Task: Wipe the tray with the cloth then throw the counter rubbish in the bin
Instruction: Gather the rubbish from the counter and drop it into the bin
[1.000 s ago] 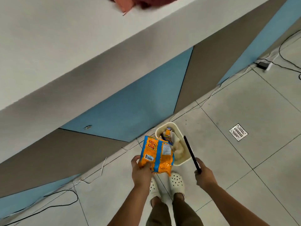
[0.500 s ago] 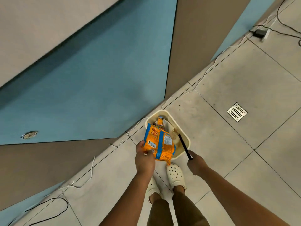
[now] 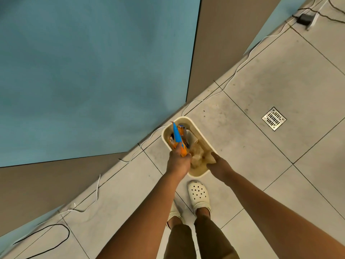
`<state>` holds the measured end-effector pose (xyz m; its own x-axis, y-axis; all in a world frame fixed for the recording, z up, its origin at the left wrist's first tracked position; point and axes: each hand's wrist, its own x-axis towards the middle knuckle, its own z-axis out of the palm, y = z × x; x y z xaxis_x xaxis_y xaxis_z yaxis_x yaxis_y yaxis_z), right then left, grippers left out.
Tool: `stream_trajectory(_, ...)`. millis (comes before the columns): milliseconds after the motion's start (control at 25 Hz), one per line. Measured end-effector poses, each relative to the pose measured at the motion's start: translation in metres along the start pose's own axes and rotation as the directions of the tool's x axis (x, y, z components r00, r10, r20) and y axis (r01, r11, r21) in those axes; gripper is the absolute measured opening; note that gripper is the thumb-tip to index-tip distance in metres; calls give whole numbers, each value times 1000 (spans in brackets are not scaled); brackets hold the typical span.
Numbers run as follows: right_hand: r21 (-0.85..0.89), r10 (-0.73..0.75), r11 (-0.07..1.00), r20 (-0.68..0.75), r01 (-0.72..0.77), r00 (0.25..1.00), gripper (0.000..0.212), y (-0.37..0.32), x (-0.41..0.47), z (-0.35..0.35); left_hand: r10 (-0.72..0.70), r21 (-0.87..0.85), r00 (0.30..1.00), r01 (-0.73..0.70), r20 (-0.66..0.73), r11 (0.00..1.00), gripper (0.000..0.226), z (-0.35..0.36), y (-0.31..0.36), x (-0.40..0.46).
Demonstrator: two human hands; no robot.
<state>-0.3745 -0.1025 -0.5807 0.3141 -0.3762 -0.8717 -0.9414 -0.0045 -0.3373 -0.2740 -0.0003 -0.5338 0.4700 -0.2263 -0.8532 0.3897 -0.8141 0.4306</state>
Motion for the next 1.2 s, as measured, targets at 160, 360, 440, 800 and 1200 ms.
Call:
stream_trajectory(160,30,44,999,-10,-43,999,48,24,-9,2,-73,50,997,72,12,996,49,-3,-20,-6)
stream_trajectory(360,93,138,986,36,-140,990,41,53,-26,12,-144,-19,989,144,14,989,41,-15,-47,-23)
stream_trajectory(440,114,121,985,49,-126,991,38,52,-34,14,-160,-67,987,160,-3,985,40,-25,-46,-33)
stream_trajectory(800,122,-404,907,-18,403,914,29,-72,-178,-31,55,-363,986,-110,-159,925,28,-87,37,-178)
stream_trajectory(1200,143,-887,438,-95,888,453,28,-250,-395,-137,362,-437,827,-541,-429,719,25,-191,143,-395)
